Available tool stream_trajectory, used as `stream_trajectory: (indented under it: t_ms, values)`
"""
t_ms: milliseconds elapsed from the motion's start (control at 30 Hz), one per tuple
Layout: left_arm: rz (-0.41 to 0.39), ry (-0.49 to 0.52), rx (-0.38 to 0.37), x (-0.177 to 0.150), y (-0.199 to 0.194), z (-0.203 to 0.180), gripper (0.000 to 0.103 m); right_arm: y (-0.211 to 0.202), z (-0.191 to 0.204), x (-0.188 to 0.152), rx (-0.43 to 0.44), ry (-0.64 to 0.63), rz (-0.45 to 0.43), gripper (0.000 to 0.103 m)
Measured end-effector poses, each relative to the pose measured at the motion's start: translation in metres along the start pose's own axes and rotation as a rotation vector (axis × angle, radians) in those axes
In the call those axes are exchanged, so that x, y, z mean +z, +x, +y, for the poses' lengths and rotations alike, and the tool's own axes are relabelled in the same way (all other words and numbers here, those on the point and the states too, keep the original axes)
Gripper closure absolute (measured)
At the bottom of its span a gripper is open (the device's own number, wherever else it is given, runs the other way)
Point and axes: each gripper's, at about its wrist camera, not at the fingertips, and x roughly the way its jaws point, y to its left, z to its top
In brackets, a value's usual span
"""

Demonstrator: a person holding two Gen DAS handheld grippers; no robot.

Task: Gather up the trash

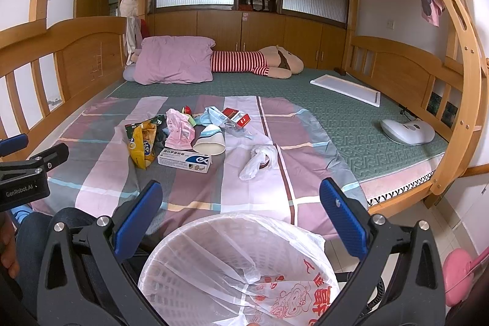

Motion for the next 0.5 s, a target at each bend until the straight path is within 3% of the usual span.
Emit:
stream_trajectory:
  t_ms: [500]
  values:
    - [0.002, 0.001, 0.001, 0.0001, 0.0003, 0.0000, 0.003, 0.0006, -0.0018, 0.0000, 0.001, 0.003, 0.003, 0.002]
